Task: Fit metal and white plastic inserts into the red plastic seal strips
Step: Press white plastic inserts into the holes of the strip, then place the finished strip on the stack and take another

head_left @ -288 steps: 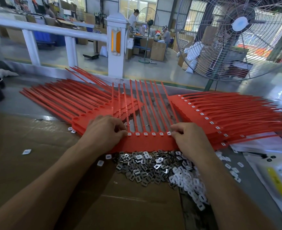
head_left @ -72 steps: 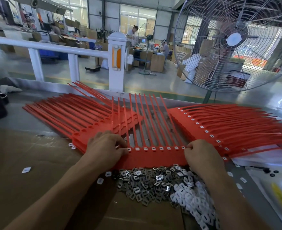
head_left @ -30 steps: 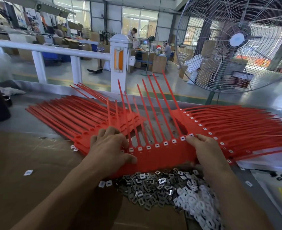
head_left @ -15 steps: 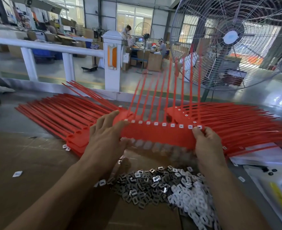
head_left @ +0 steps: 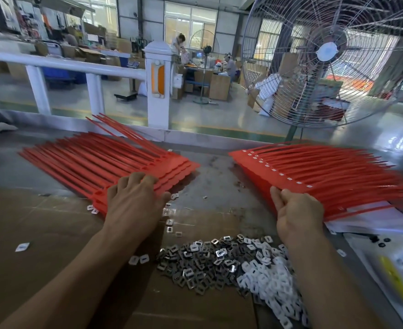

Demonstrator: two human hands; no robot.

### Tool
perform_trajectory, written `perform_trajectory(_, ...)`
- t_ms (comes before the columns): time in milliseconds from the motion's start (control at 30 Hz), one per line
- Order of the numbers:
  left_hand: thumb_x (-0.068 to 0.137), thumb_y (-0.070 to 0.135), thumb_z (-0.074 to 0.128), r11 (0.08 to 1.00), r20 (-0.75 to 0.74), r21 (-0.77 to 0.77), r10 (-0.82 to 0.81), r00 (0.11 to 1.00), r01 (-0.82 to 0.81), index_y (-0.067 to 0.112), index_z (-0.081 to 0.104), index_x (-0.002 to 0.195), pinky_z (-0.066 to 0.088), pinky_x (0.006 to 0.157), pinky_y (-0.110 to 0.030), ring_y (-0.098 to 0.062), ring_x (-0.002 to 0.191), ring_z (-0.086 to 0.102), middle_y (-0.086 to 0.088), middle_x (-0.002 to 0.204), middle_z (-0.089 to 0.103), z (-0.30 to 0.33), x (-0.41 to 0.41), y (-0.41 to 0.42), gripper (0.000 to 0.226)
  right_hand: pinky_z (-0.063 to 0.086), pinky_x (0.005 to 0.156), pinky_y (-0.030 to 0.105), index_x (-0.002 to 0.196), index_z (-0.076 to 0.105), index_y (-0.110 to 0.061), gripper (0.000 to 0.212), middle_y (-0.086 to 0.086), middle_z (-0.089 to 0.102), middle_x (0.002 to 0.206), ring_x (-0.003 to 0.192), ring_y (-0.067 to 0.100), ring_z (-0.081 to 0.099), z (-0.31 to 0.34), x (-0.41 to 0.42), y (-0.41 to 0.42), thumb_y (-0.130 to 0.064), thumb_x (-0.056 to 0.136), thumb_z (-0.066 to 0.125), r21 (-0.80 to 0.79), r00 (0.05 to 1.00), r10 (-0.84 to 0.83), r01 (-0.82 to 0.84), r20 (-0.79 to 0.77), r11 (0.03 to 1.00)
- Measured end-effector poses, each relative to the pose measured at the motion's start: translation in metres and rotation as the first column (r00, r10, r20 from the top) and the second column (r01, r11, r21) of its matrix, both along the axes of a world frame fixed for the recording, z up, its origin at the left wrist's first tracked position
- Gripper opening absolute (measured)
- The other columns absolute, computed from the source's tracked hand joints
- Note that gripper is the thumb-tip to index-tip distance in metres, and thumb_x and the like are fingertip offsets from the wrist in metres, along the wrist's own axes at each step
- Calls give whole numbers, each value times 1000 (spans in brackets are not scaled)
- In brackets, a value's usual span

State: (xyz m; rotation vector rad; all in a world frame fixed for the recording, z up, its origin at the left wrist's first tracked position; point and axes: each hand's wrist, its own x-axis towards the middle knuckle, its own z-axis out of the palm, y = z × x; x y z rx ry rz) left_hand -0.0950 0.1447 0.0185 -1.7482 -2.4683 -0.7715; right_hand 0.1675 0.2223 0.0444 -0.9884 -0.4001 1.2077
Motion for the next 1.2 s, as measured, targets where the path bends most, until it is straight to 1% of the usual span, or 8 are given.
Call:
perform_trajectory(200, 103, 44, 45, 994, -13, -5, 112, 994, -112, 26, 54, 140, 27, 111, -49, -32, 135, 40, -7, 146, 50, 5, -14, 2, 43, 57, 43, 25, 96, 61, -2, 46, 13, 76, 70, 55, 20, 74, -4, 2, -8, -34, 113, 35, -145, 937, 329, -312, 116, 939)
perform_trajectory(433, 98, 59, 46, 964, 25, -197, 188, 982, -179, 31, 40, 150, 16, 119, -54, -32, 149, 25, -5, 158, 38, 0, -33, 10, 59, 51, 41, 21, 96, 68, -8, 25, 7, 77, 73, 51, 13, 70, -9, -14, -12, -24, 106, 52, -82, 829, 460, -459, 317, 885)
perform_trajectory(533, 95, 63, 51, 960, 26, -213, 194, 981, -184, 32, 50, 141, 27, 112, -53, -32, 136, 44, -5, 144, 54, 2, -41, 13, 56, 51, 40, 22, 96, 69, -7, 23, 9, 77, 75, 52, 14, 70, -11, -18, -13, -21, 105, 54, -65, 807, 466, -477, 362, 876)
perform_trajectory(700, 100, 49, 50, 989, -83, -25, 144, 986, -146, 19, 65, 87, 51, 80, -40, -26, 79, 63, -1, 79, 66, 0, -41, 8, 36, 51, 42, 22, 98, 69, -6, 22, 10, 77, 76, 52, 14, 69, -15, -22, -14, -20, 105, 54, -57, 776, 478, -501, 413, 863)
perform_trajectory(933, 109, 34, 36, 899, -42, 415, 176, 984, -143, 10, 63, 96, 34, 58, -36, -39, 65, 61, -14, 71, 63, 18, -30, -1, 39, 51, 43, 23, 103, 70, -4, 21, 12, 78, 81, 55, 16, 70, -16, -20, -15, -20, 104, 58, -52, 764, 487, -516, 422, 855)
perform_trajectory(1033, 110, 34, 37, 813, -55, 581, 79, 995, -32, 11, 67, 119, 46, 62, -37, -34, 78, 70, -16, 100, 74, 26, -22, -9, 38, 52, 46, 23, 105, 71, -2, 21, 13, 78, 82, 57, 17, 70, -16, -21, -16, -20, 103, 59, -34, 760, 495, -532, 421, 846)
perform_trajectory(1100, 109, 30, 45, 773, -112, 625, -51, 992, 110, 8, 65, 132, 56, 88, -39, -27, 107, 71, -16, 127, 69, 28, -14, -11, 38, 53, 48, 24, 105, 71, -2, 21, 13, 78, 84, 59, 18, 70, -15, -22, -17, -21, 102, 60, -15, 753, 506, -552, 420, 834)
perform_trajectory(1200, 105, 21, 55, 697, -293, 641, -165, 942, 322, 2, 67, 129, 56, 97, -42, -26, 115, 68, -13, 134, 64, 28, 1, -11, 33, 56, 52, 26, 106, 72, -4, 26, 15, 78, 93, 69, 20, 72, -13, -22, -19, -29, 99, 67, 31, 725, 545, -612, 422, 790)
